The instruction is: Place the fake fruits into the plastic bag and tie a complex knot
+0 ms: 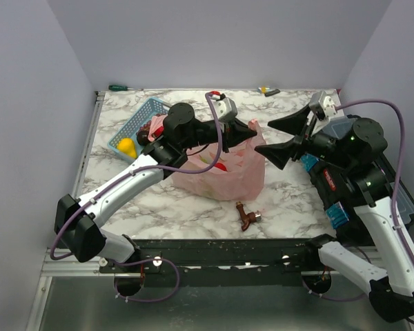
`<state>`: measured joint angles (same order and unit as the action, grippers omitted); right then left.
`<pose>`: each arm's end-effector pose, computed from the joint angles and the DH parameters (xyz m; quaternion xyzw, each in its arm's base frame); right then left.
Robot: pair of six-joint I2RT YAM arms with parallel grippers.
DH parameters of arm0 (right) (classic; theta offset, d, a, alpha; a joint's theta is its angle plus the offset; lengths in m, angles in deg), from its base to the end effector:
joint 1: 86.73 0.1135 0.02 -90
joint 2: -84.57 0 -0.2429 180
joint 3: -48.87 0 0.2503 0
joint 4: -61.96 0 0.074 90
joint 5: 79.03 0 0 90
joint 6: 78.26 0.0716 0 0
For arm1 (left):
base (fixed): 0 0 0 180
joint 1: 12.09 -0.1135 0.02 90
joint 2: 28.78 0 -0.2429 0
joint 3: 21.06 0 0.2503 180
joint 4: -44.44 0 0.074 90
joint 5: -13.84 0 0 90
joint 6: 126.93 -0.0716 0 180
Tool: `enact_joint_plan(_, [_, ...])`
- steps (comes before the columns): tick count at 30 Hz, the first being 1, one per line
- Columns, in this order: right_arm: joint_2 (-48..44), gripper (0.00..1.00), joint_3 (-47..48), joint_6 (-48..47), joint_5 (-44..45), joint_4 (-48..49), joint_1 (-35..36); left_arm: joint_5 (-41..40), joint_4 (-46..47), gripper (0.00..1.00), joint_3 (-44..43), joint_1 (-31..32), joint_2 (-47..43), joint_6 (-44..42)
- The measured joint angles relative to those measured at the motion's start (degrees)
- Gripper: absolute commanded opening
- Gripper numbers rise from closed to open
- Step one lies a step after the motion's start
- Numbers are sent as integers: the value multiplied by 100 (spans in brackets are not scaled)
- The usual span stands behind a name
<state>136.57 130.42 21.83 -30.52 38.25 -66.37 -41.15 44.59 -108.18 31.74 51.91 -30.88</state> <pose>0.1852 0.1193 0.4413 -0.3179 0.6007 0.4113 0.6074 0.2321 -0.2798 0.3964 0.4179 0.5277 -0.4817 0.5612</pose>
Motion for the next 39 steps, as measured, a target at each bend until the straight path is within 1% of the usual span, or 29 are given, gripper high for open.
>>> enact_joint_plan(2, [-44,100,22,-483,26,-302,0,111,-2,2,0,-44,-13,-26])
enact_joint_plan(4, [-83,100,-48,-960,52,-522,0,339,-4,2,-4,-66,-39,-68])
enact_joint_plan(7, [-81,100,-387,-1534,37,-566,0,660,-42,2,-103,-63,-48,-116])
enact_joint_plan(10, [168,100,-660,-1784,-85,-435,0,942,-160,2,-319,-63,-44,-190])
enact_joint_plan(13, [595,99,-793,-1755,-302,-11,9,1132,-258,2,-514,-63,-44,-254])
enact_joint_plan(15, [807,93,-927,-1681,-426,352,37,1209,-317,2,-588,-63,-35,-297])
enact_joint_plan(16, [872,88,-992,-1655,-479,503,59,1241,-339,2,-610,-63,-28,-313])
enact_joint_plan(17, [920,81,-1054,-1622,-531,649,76,1266,-361,2,-625,-66,-13,-323])
enact_joint_plan(19, [966,61,-1169,-1598,-627,903,111,1311,-407,2,-664,-81,31,-328])
enact_joint_plan(20, [977,47,-1244,-1574,-688,1036,140,1325,-417,6,-684,-107,59,-328])
enact_joint_plan(21, [981,33,-1303,-1578,-734,1128,153,1327,-442,17,-699,-125,85,-328])
enact_joint_plan(22, [981,16,-1362,-1602,-765,1207,170,1327,-461,35,-699,-153,98,-328])
enact_joint_plan(23, [984,6,-1399,-1624,-782,1235,179,1329,-522,50,-699,-192,105,-328])
enact_joint_plan(24, [984,1,-1447,-1624,-804,1274,184,1344,-579,63,-699,-260,105,-337])
enact_joint_plan(26, [981,1,-1475,-1676,-833,1279,188,1414,-728,81,-710,-417,96,-369])
enact_joint_plan(27, [968,1,-1480,-1707,-835,1279,188,1491,-872,89,-723,-566,81,-490])
enact_joint_plan(28, [955,1,-1484,-1722,-839,1281,188,1537,-1032,93,-732,-651,59,-579])
enact_joint_plan(29, [914,1,-1510,-1742,-841,1283,188,1615,-1325,99,-734,-872,9,-817])
enact_joint_plan(30, [866,1,-1539,-1757,-841,1283,188,1661,-1543,99,-745,-992,-26,-966])
enact_joint_plan(34, [702,1,-1591,-1777,-850,1283,188,1698,-2802,98,-984,-1543,-31,-2337])
enact_joint_plan(35, [662,1,-1606,-1781,-852,1285,188,1694,-3193,95,-1126,-1628,57,-2809])
enact_joint_plan(37, [605,1,-1648,-1792,-850,1285,188,1687,-3744,78,-1423,-1700,284,-3469])
enact_joint_plan(39, [592,1,-1659,-1792,-826,1283,188,1707,-4369,50,-1790,-1773,573,-3998])
